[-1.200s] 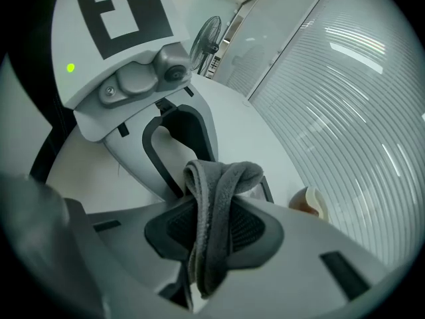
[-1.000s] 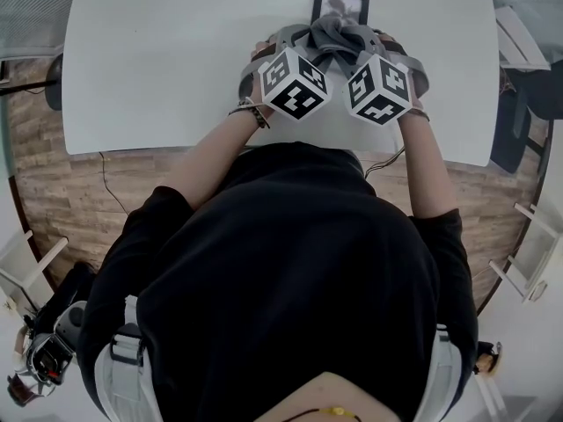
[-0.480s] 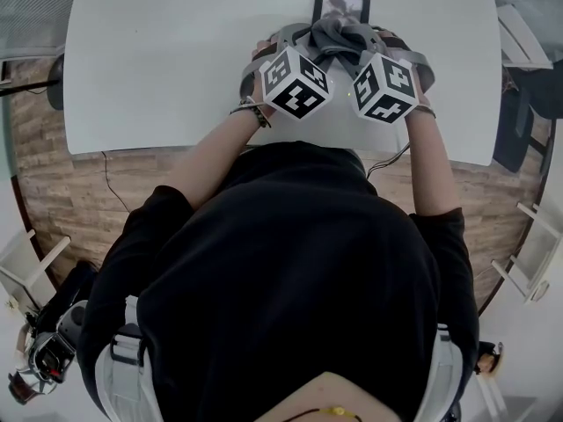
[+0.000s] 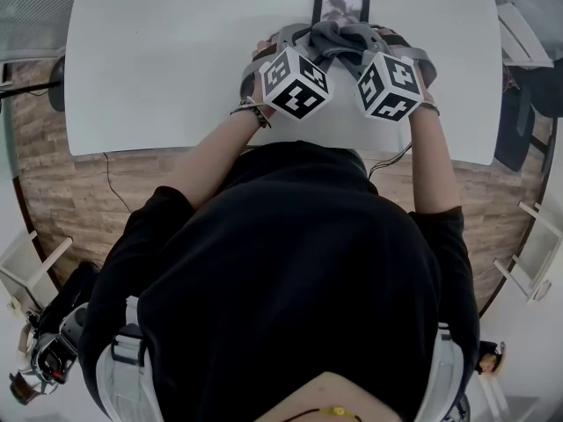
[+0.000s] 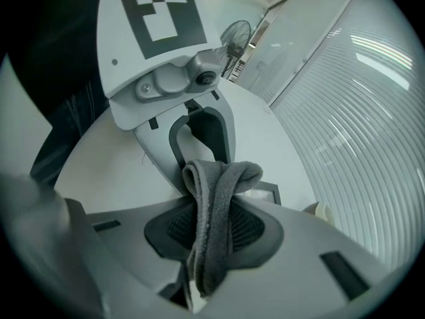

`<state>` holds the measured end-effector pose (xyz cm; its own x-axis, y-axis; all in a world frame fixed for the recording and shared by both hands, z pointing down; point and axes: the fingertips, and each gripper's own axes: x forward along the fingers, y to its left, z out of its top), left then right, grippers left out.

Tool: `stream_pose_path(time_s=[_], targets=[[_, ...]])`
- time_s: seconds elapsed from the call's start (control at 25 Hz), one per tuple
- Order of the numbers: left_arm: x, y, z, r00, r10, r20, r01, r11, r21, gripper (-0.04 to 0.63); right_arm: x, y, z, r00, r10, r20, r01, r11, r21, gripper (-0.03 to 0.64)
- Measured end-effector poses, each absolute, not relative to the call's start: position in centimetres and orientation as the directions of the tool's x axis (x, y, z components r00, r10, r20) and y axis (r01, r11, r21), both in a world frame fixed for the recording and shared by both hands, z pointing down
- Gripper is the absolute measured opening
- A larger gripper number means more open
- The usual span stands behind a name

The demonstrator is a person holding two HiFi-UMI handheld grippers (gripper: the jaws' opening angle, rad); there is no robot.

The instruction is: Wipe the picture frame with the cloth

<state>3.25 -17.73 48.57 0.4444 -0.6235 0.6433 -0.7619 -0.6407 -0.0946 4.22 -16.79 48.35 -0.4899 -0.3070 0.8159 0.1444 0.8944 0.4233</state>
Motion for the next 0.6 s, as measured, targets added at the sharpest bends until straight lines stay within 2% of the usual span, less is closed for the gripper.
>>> stream_pose_path(time_s=[0.6], targets=[[3.4,-17.9,48.7,0.446,-0.622,0.644,-0.76,-0.643,-0.094,0.236,6.0,-17.2,48.3,-0.485,-0.391,0.782,0.009,0.892,0.452,0.098]])
